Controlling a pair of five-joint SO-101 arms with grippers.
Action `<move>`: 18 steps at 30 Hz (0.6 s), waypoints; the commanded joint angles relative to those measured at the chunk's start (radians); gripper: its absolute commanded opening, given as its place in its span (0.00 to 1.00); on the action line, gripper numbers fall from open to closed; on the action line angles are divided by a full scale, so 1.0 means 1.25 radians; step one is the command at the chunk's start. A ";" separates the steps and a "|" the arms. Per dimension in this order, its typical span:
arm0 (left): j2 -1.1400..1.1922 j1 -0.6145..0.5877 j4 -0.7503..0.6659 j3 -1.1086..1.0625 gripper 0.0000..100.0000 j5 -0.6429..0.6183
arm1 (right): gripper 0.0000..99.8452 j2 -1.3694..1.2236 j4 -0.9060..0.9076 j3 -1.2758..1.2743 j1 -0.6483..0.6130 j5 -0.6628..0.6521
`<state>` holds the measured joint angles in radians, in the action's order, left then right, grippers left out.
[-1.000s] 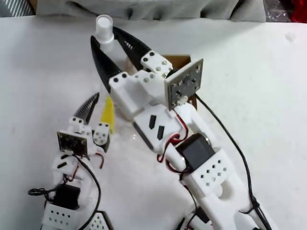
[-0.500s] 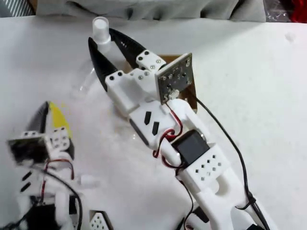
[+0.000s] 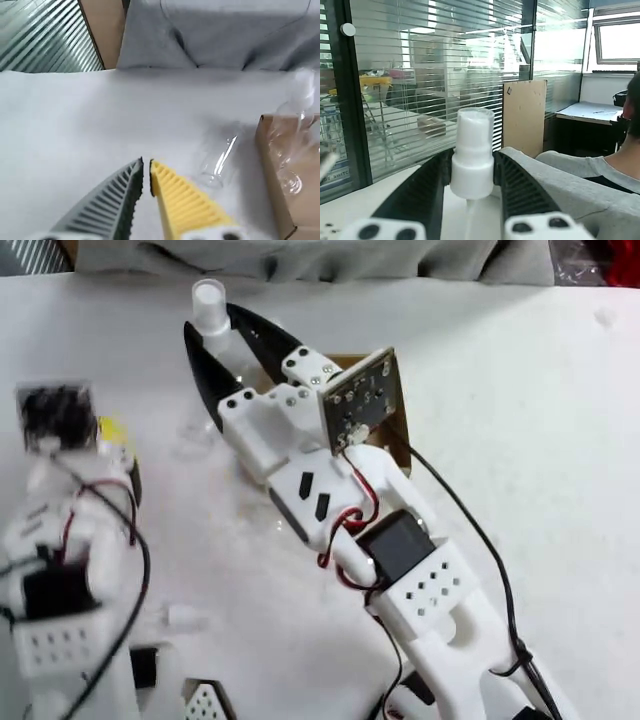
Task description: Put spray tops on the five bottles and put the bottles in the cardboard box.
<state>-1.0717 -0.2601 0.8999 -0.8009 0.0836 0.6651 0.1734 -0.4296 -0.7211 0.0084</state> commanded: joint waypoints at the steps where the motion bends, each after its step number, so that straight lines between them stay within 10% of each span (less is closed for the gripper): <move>1: 0.193 0.001 -0.017 0.146 0.02 0.063 | 0.01 0.006 -0.002 0.052 0.001 0.006; 18: 0.731 0.058 0.017 0.508 0.15 0.064 | 0.01 0.001 0.002 0.052 0.017 0.004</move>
<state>-0.2585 -0.2048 0.8999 -0.3391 0.1496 0.6651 0.1734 -0.4296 -0.7211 0.0084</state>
